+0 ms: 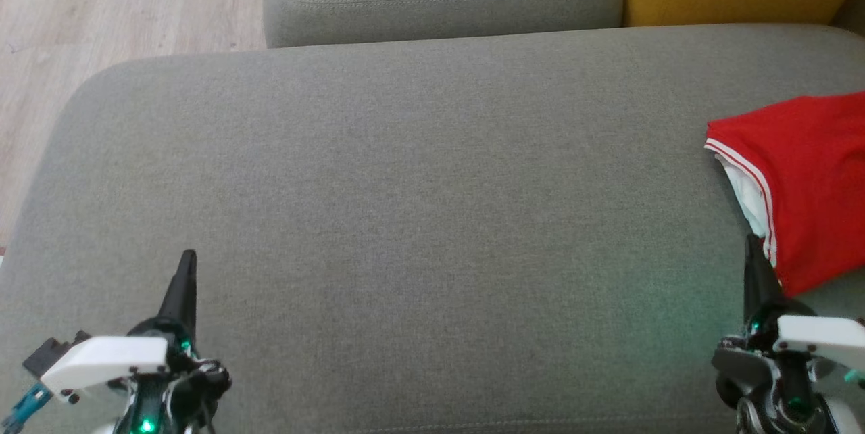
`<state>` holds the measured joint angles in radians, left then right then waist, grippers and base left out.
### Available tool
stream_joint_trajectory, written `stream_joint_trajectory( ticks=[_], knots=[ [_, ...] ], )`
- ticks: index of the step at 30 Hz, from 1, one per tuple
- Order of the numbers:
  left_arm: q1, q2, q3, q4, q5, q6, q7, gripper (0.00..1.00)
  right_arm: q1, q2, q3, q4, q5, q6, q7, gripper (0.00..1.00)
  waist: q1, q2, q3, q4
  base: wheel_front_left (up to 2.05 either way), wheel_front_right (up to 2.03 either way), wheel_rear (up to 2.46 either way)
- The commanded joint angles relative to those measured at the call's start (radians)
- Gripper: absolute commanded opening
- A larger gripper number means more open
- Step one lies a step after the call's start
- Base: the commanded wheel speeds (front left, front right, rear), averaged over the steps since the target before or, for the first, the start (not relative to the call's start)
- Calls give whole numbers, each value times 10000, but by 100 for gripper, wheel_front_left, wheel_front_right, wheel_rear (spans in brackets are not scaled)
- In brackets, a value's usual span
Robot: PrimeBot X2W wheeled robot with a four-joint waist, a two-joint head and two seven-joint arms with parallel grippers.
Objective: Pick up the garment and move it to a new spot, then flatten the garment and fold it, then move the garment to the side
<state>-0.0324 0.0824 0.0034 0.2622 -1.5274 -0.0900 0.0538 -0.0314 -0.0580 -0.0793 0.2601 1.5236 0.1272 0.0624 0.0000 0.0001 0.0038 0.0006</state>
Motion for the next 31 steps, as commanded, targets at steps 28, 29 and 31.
stream_joint_trajectory(
  ticks=[28,29,31],
  knots=[
    [-736,-146,864,-180,-1012,-406,401,0,-739,-135,-52,-171,1095,35,272,0,0,-1,-6,-6,0,0,0],
    [-736,-148,867,-180,-1010,-406,404,0,-739,-132,-55,-170,1092,35,275,0,0,-1,-6,-6,0,0,0],
    [-736,-152,873,-180,-1005,-406,409,0,-739,-127,-63,-170,1085,35,281,0,0,-1,-6,-6,0,0,0]
  ],
)
